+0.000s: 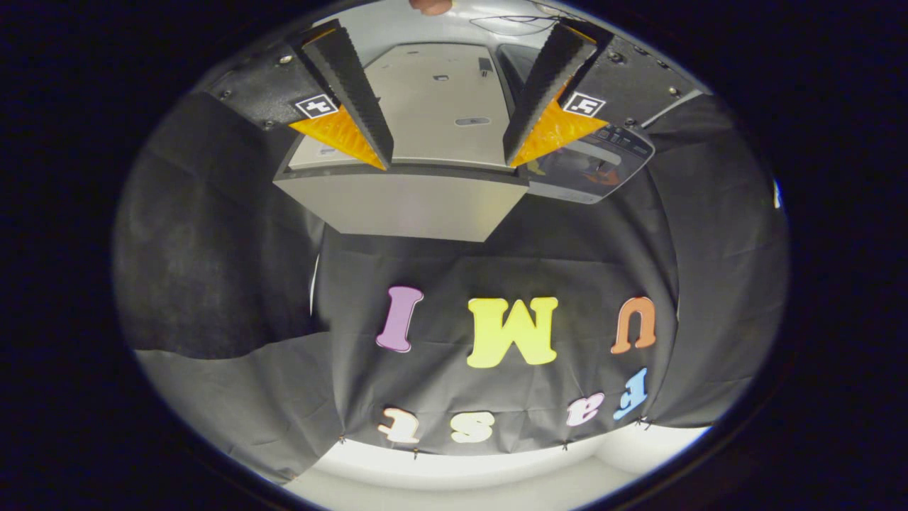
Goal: Put the clothes into the washing machine and then close the washing machine lid.
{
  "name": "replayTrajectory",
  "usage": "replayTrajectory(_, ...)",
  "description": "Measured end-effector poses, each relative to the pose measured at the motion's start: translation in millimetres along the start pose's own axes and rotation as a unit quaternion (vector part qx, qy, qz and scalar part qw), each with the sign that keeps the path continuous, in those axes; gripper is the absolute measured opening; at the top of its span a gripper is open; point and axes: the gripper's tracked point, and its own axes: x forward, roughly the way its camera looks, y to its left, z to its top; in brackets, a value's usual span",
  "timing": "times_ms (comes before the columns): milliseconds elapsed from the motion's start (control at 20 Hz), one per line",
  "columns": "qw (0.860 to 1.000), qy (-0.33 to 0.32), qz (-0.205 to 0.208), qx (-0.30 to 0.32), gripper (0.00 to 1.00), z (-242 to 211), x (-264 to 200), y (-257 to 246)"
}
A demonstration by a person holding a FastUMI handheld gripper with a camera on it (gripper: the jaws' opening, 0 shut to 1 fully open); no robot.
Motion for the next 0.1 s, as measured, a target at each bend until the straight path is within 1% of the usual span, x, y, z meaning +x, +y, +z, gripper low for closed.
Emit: replayTrajectory(100,1.0,0.0,0.001,0.003,1.0,-0.1,0.4,0.3)
